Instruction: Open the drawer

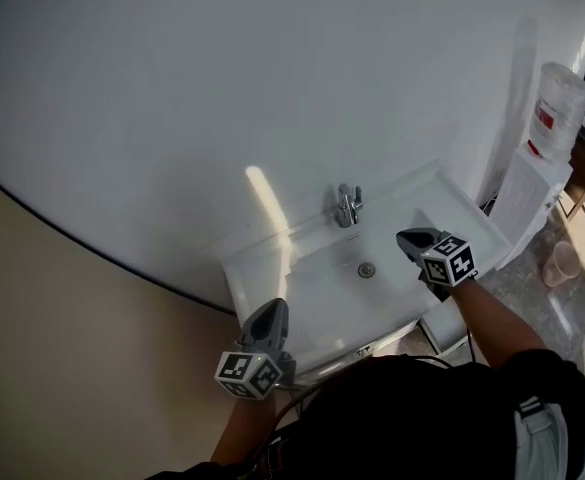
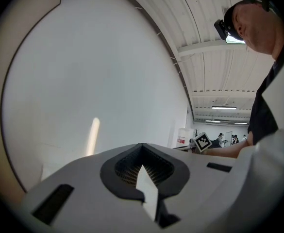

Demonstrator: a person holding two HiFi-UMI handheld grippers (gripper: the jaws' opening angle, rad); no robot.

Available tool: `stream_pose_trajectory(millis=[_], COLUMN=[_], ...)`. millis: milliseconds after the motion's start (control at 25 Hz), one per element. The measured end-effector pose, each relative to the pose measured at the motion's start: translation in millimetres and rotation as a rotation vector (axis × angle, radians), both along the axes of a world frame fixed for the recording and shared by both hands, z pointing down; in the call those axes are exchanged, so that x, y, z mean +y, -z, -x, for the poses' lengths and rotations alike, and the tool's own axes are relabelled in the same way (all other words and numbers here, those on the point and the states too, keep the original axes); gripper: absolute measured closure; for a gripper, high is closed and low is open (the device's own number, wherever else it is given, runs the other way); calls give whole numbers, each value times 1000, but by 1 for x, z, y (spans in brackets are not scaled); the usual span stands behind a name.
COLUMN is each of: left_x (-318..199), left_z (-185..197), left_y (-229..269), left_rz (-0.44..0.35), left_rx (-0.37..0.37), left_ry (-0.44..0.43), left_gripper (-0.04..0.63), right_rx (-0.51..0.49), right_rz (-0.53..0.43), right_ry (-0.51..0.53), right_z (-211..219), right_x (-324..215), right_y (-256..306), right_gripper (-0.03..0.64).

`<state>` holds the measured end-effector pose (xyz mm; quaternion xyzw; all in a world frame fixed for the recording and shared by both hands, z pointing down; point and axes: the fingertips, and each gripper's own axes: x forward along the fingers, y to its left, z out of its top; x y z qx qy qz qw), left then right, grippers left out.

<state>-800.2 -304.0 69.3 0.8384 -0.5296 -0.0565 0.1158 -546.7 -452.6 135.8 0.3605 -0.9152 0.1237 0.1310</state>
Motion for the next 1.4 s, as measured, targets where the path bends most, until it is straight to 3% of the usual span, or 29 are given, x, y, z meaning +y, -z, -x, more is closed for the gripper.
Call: stream_pose_trajectory(millis=[240, 480, 720, 960, 1160, 1400], left_x=[24, 34, 25, 4, -11, -11], left_z=[63, 92, 76, 52, 28, 28], left_y=[11, 12, 11, 11, 13, 12], left_rz=[0, 20, -4, -3, -10, 0], left_rx=[-5, -20, -22, 37, 25, 17], left_ry=[82, 144, 191, 275, 257, 258], left_gripper=[604, 604, 604, 604, 604, 604], right_rx=[-26, -59, -69, -37, -58, -63], right_rz=[2, 0, 8, -1, -1, -3], right_ry=[73, 123, 189, 258, 259, 269], right_z=[71, 104, 89, 60, 47, 49], right_x=[3, 4, -12, -28, -39, -37], right_y=[12, 15, 13, 16, 17, 16], right_gripper=[617, 617, 617, 617, 617, 617])
